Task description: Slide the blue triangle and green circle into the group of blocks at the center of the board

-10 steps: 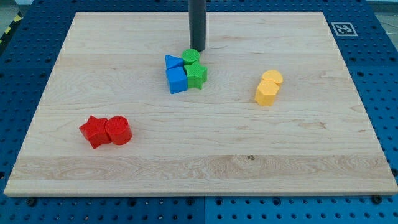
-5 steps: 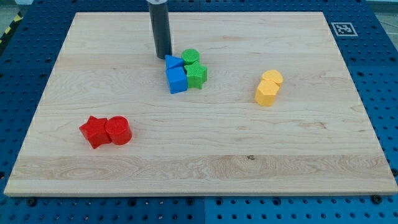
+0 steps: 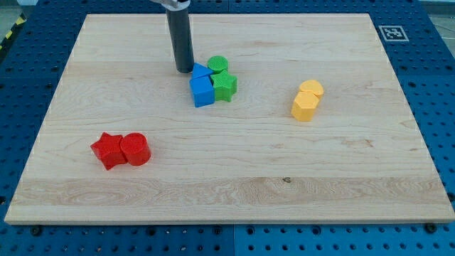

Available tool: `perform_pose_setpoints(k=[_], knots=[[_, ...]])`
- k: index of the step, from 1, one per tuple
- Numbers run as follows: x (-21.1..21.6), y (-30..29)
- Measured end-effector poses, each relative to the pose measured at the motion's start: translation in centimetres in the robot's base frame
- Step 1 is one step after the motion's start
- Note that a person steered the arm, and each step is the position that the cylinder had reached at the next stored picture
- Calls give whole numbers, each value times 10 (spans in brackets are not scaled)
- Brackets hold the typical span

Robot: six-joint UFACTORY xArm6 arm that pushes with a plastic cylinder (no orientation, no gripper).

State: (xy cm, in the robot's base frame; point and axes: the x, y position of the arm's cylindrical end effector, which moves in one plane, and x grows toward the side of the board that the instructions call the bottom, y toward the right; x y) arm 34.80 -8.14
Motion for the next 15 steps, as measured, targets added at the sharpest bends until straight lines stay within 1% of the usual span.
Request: perform_pose_setpoints(k=[2, 3, 4, 8, 10, 11, 13, 14, 15], knots=[[9, 4], [-2, 16], [-3, 18], [27, 21], [-23, 34], [-28, 52], [4, 56], [11, 56], [-1, 57]])
